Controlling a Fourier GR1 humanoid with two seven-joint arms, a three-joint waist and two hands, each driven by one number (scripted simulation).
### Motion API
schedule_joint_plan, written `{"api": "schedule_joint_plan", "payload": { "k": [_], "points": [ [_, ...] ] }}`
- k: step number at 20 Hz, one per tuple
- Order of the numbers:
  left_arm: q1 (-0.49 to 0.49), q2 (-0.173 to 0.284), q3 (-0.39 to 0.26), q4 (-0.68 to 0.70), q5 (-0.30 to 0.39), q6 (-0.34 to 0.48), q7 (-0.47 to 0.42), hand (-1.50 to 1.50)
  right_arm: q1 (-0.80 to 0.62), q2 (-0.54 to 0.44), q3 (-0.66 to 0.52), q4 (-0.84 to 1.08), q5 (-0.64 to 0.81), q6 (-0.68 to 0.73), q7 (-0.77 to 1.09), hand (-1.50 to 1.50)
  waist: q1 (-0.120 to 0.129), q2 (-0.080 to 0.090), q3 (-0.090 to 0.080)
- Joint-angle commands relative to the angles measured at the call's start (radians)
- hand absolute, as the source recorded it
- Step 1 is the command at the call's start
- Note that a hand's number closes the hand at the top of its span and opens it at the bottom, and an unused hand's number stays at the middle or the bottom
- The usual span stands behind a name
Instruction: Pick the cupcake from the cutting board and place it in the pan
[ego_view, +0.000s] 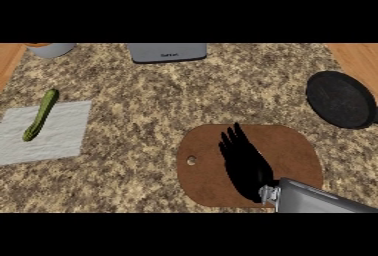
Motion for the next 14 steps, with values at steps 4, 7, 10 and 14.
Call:
{"api": "schedule_joint_plan", "payload": {
  "k": [4,7,10,14],
  "points": [
    [-0.284,-0.131,-0.025,-0.174,0.062,-0.019,-0.097,0.00,0.011,0.020,0.007,0.018,0.013,-0.027,0.001,1.50,-0.024,0.004,-0.010],
    [-0.277,-0.137,-0.039,-0.187,0.046,-0.032,-0.095,0.00,-0.016,0.029,0.041,0.017,0.056,-0.042,-0.005,1.50,0.001,0.002,-0.010],
    [-0.280,-0.160,-0.037,-0.182,0.051,-0.028,-0.080,0.00,-0.026,0.029,0.069,0.016,0.086,-0.061,-0.015,1.50,0.008,0.004,-0.009],
    [-0.261,-0.164,-0.007,-0.175,0.052,-0.033,-0.094,0.00,0.057,0.021,-0.037,0.018,0.004,-0.147,0.006,1.50,-0.041,0.004,-0.004]
  ]
}}
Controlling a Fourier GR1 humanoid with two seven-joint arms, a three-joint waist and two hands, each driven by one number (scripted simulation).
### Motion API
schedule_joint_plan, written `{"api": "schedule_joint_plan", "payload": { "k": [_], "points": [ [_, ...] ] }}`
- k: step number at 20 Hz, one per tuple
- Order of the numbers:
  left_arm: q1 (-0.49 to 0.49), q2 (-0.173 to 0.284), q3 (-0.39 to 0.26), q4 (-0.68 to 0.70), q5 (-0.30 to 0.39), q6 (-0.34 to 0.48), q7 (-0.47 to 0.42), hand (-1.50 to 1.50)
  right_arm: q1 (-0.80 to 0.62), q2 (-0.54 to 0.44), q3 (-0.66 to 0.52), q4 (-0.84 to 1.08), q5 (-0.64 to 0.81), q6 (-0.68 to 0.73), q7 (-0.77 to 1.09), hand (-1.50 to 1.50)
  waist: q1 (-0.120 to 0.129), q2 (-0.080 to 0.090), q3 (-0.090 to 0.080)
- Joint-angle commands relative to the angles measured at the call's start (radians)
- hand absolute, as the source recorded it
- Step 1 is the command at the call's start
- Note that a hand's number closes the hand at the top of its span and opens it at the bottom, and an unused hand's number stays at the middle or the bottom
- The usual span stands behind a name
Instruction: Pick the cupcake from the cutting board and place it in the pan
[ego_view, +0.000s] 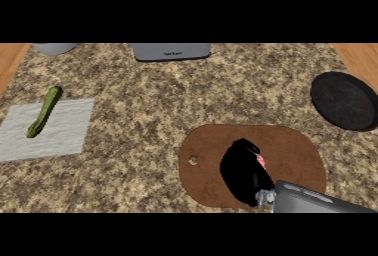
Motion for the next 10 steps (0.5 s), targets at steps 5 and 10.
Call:
{"api": "schedule_joint_plan", "payload": {
  "k": [5,10],
  "points": [
    [-0.143,-0.127,0.018,-0.147,0.090,-0.011,-0.133,0.00,0.253,0.022,-0.281,-0.003,-0.252,-0.218,0.069,1.50,-0.157,-0.007,0.003],
    [-0.132,-0.145,0.032,-0.154,0.086,-0.013,-0.150,0.00,0.300,0.041,-0.393,-0.058,-0.280,-0.371,0.103,1.50,-0.165,-0.028,-0.002]
  ]
}}
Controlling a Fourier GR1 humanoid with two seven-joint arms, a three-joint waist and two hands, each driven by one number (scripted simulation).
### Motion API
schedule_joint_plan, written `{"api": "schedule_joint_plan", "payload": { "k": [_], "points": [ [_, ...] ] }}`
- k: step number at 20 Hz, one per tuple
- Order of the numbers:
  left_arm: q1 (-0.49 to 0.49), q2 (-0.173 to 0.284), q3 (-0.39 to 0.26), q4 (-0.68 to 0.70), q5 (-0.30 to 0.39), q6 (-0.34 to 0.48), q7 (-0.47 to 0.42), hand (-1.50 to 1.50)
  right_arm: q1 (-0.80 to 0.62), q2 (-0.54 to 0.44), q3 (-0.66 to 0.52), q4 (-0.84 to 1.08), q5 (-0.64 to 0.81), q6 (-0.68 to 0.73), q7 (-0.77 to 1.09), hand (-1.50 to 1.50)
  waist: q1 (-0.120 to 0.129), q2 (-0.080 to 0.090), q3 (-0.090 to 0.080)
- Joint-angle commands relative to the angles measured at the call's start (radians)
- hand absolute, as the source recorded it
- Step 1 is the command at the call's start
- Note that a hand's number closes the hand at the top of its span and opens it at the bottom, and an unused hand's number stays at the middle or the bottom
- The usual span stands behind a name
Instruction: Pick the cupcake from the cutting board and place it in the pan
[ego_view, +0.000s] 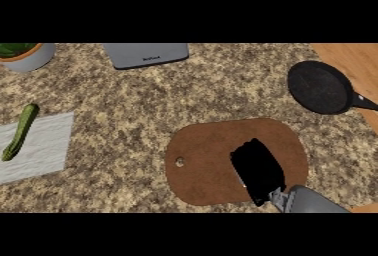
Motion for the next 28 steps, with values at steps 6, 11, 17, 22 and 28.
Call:
{"api": "schedule_joint_plan", "payload": {
  "k": [6,11,17,22,28],
  "points": [
    [-0.221,-0.116,-0.004,-0.174,0.067,-0.013,-0.121,0.00,0.047,0.027,-0.235,-0.139,-0.043,-0.303,0.041,1.50,-0.044,-0.028,-0.010],
    [-0.221,-0.116,0.011,-0.173,0.062,-0.031,-0.129,0.00,0.122,0.062,-0.332,-0.218,-0.140,-0.428,0.016,1.50,-0.053,-0.019,-0.007],
    [-0.225,-0.152,0.002,-0.162,0.051,-0.046,-0.152,0.00,0.209,0.079,-0.449,-0.247,-0.271,-0.515,-0.016,1.50,-0.028,-0.004,-0.009],
    [-0.251,-0.163,-0.002,-0.169,0.033,-0.053,-0.148,0.00,0.232,0.040,-0.535,-0.208,-0.310,-0.552,-0.077,1.50,0.004,0.007,-0.011],
    [-0.284,-0.164,0.000,-0.180,0.016,-0.067,-0.136,0.00,0.251,-0.034,-0.614,-0.110,-0.286,-0.598,-0.169,1.50,0.027,0.015,-0.011]
  ]
}}
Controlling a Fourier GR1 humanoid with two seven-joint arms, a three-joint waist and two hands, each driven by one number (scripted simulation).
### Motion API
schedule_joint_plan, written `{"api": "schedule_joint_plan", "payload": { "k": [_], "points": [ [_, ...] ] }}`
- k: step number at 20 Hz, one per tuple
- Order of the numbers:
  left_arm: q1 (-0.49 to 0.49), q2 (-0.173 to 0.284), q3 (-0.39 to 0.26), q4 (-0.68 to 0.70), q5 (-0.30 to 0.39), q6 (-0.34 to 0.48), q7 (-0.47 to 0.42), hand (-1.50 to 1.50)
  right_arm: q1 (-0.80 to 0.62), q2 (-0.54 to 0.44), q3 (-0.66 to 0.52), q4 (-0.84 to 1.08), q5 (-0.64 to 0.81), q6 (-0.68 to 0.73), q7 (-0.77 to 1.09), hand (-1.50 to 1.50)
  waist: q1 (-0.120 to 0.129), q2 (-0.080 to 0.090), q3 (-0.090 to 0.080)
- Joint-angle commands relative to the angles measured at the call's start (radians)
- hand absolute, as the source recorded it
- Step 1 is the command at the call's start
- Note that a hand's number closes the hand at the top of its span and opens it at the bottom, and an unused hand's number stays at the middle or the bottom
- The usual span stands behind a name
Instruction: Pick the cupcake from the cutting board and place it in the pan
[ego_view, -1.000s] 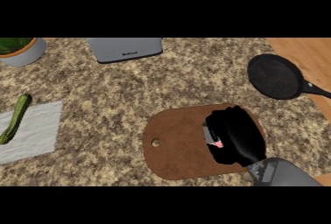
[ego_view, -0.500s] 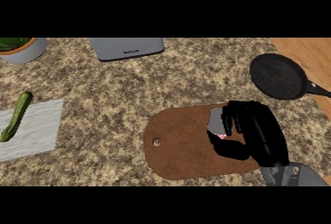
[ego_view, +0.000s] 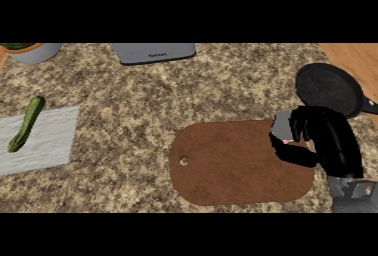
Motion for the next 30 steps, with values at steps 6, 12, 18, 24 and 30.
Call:
{"api": "schedule_joint_plan", "payload": {
  "k": [6,12,18,24,30],
  "points": [
    [-0.280,-0.100,-0.053,-0.159,0.036,-0.024,-0.084,0.00,-0.003,-0.043,-0.176,0.170,-0.008,-0.145,-0.116,1.50,0.018,0.007,-0.003],
    [-0.306,-0.108,-0.049,-0.153,0.029,-0.043,-0.071,0.00,-0.025,-0.041,-0.271,0.296,-0.048,-0.228,-0.196,1.50,0.046,0.017,0.000],
    [-0.327,-0.117,-0.059,-0.168,0.000,-0.058,-0.060,0.00,-0.071,-0.059,-0.339,0.421,-0.095,-0.251,-0.279,1.50,0.082,0.023,0.002],
    [-0.345,-0.125,-0.056,-0.167,-0.016,-0.076,-0.051,0.00,-0.052,-0.090,-0.341,0.613,-0.102,-0.178,-0.300,-1.50,0.117,0.042,-0.003],
    [-0.370,-0.139,-0.061,-0.148,-0.026,-0.105,-0.046,0.00,-0.101,-0.087,-0.367,0.738,-0.161,-0.118,-0.368,-1.50,0.138,0.037,0.000]
  ]
}}
